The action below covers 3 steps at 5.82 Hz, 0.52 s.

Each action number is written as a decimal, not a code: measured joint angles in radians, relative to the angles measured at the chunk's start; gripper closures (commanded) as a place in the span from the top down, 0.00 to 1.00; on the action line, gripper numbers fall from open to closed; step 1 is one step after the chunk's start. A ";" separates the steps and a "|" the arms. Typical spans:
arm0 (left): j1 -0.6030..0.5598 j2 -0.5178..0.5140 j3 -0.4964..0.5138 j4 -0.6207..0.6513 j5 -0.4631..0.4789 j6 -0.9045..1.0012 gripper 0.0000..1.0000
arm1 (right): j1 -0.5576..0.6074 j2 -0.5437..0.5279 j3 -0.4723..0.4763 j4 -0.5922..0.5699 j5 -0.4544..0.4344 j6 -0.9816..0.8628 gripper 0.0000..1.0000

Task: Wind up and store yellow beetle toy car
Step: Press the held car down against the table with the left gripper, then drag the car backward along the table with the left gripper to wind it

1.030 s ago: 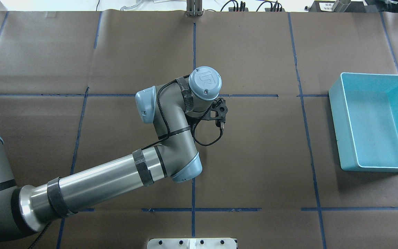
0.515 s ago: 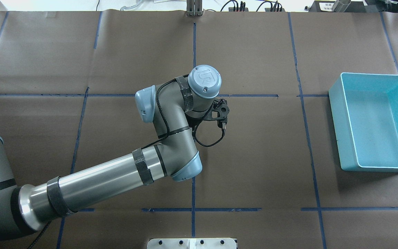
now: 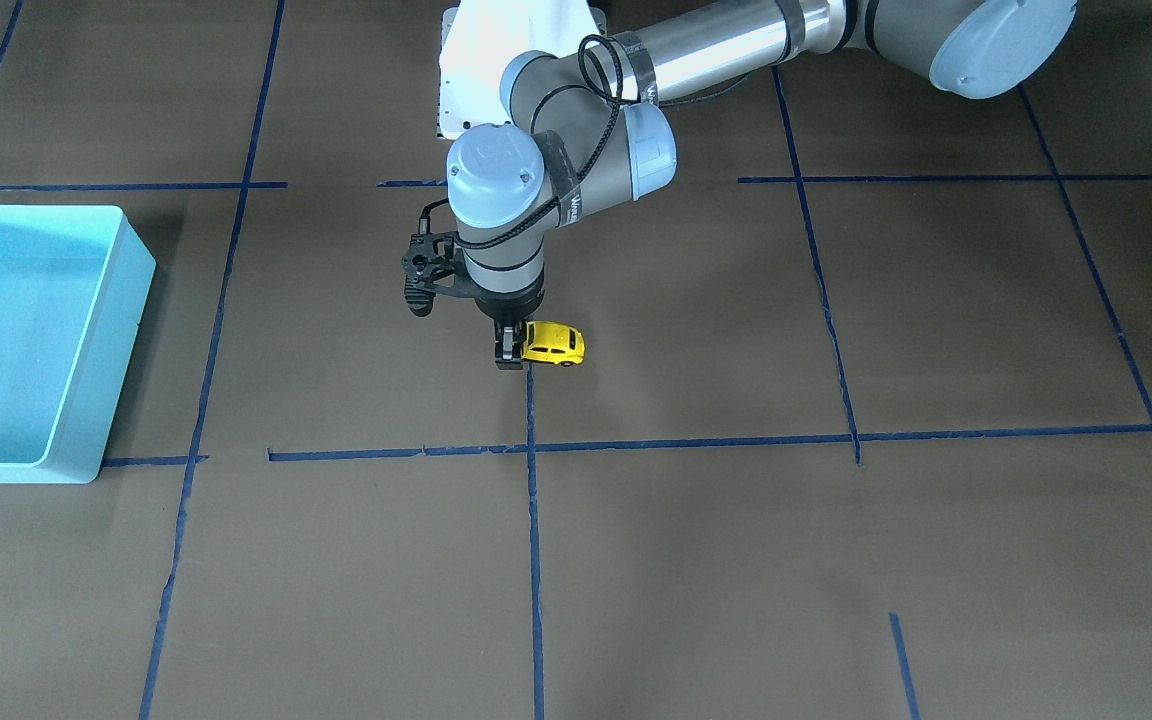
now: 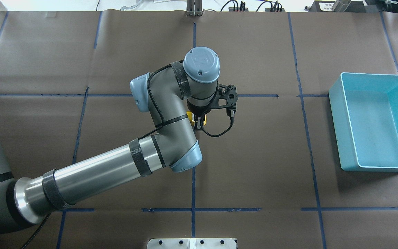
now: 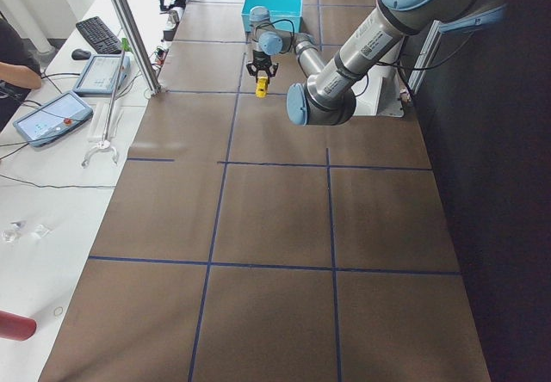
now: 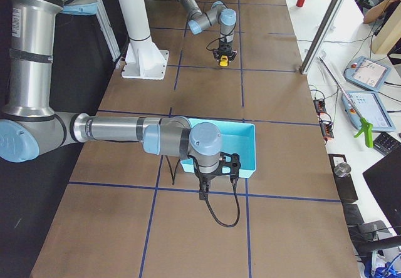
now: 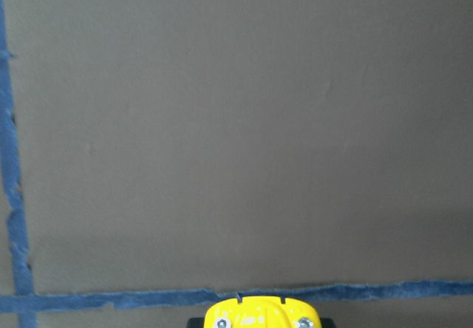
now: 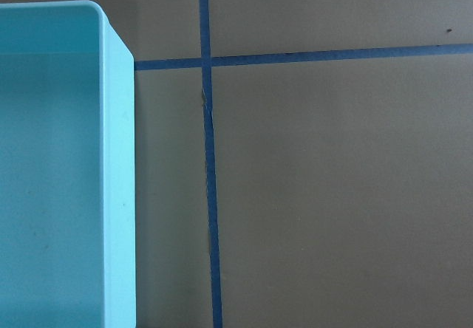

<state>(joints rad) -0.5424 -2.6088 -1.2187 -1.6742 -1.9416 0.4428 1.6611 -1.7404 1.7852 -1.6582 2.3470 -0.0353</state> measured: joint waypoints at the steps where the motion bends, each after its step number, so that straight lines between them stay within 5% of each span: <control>1: -0.001 0.000 0.008 -0.065 -0.019 -0.014 0.00 | 0.002 -0.001 0.002 0.000 0.000 0.000 1.00; 3: -0.001 0.004 0.047 -0.147 -0.045 -0.035 0.00 | 0.003 -0.002 0.003 0.000 0.000 0.000 1.00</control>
<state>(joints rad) -0.5429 -2.6050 -1.1718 -1.8212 -1.9865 0.4083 1.6642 -1.7425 1.7885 -1.6582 2.3470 -0.0353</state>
